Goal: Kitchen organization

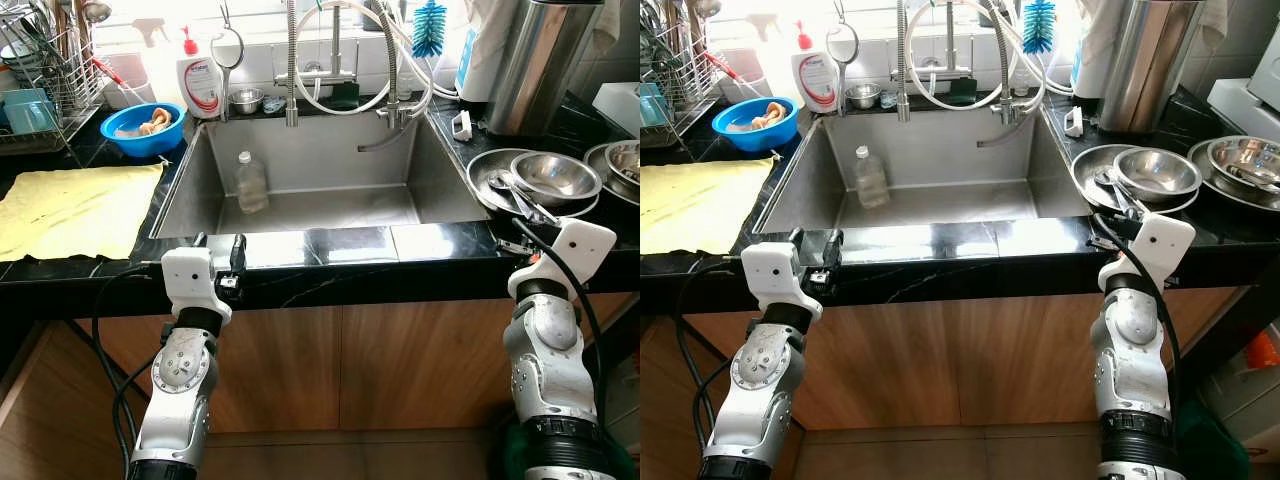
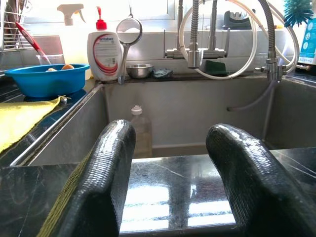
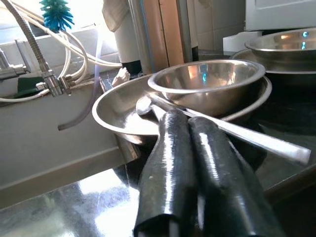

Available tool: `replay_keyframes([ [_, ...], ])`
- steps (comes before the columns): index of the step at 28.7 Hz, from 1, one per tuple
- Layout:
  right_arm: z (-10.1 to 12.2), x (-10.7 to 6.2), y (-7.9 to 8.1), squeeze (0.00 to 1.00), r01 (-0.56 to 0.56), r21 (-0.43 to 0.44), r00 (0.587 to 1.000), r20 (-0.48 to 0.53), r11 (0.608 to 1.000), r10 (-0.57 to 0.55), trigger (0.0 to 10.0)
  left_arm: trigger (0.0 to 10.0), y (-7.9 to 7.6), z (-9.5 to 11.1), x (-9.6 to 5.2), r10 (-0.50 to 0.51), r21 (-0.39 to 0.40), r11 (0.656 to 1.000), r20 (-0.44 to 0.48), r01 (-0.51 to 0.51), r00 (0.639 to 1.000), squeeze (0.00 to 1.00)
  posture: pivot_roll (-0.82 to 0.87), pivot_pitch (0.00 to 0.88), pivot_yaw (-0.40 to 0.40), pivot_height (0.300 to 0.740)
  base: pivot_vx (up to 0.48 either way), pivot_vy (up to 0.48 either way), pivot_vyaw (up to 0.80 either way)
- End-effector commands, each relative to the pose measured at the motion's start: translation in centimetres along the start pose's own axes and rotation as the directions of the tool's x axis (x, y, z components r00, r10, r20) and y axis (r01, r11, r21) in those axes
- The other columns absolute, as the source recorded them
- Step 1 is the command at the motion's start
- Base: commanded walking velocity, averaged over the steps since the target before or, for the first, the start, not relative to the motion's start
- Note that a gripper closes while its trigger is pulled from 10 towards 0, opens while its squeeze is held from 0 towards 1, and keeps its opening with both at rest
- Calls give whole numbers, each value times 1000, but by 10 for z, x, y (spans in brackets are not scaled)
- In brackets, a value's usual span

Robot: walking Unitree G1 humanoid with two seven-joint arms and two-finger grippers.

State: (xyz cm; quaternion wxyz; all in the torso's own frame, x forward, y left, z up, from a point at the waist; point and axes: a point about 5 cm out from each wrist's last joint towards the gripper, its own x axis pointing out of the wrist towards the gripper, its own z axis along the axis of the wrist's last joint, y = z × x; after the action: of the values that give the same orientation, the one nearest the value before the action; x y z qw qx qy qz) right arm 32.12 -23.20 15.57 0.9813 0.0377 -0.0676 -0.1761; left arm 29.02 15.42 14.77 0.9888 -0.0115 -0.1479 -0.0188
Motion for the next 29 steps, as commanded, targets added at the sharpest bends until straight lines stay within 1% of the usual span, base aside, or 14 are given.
replay_keyframes([
  [1, -2, 1, 4, 0, -12, 15, 1000, -16, 1000, 12, 0, 10000, 2, 1, -1, -4, 9, 1000, -2, 4, 1000, 0, -132, 0, 76, 740, 0, 0, 0],
  [6, 0, 1, 10, 0, -48, 35, 999, -5, 998, 48, 0, 10000, 3, 2, 0, 0, 12, 1000, 0, 0, 1000, 0, -128, 0, 76, 740, 0, 0, 0],
  [14, -1, 1, 14, 0, -75, 48, 997, -11, 996, 76, 0, 10000, 3, 2, 0, 2, 16, 1000, 0, -2, 1000, 0, -129, 0, 76, 740, 0, 0, 0],
  [15, -1, 1, 15, 0, -83, 48, 996, -15, 995, 83, 275, 10000, 3, 2, 0, 3, 16, 1000, 0, -3, 1000, 0, -131, 0, 75, 740, 0, 0, 0],
  [16, -1, 0, 17, 0, -95, 46, 995, -16, 994, 96, 4549, 10000, 3, 2, 0, 3, 16, 1000, 0, -3, 1000, 0, -130, 0, 75, 740, 0, 0, 0],
  [17, -1, 0, 18, 0, -103, 44, 994, -17, 994, 104, 10000, 10000, 3, 2, 0, 4, 17, 1000, 0, -4, 1000, 0, -129, 0, 74, 740, 0, 0, 0],
  [21, -2, 0, 19, 0, -110, 46, 994, -21, 993, 111, 10000, 10000, 3, 2, 0, 6, 17, 1000, 0, -6, 1000, 0, -128, 0, 73, 740, 0, 0, 0],
  [29, -3, -2, 27, 0, -168, 56, 985, -29, 984, 170, 10000, 10000, 4, 2, 0, 8, 19, 1000, 0, -8, 1000, 0, -129, 0, 75, 740, 0, 0, 0],
])
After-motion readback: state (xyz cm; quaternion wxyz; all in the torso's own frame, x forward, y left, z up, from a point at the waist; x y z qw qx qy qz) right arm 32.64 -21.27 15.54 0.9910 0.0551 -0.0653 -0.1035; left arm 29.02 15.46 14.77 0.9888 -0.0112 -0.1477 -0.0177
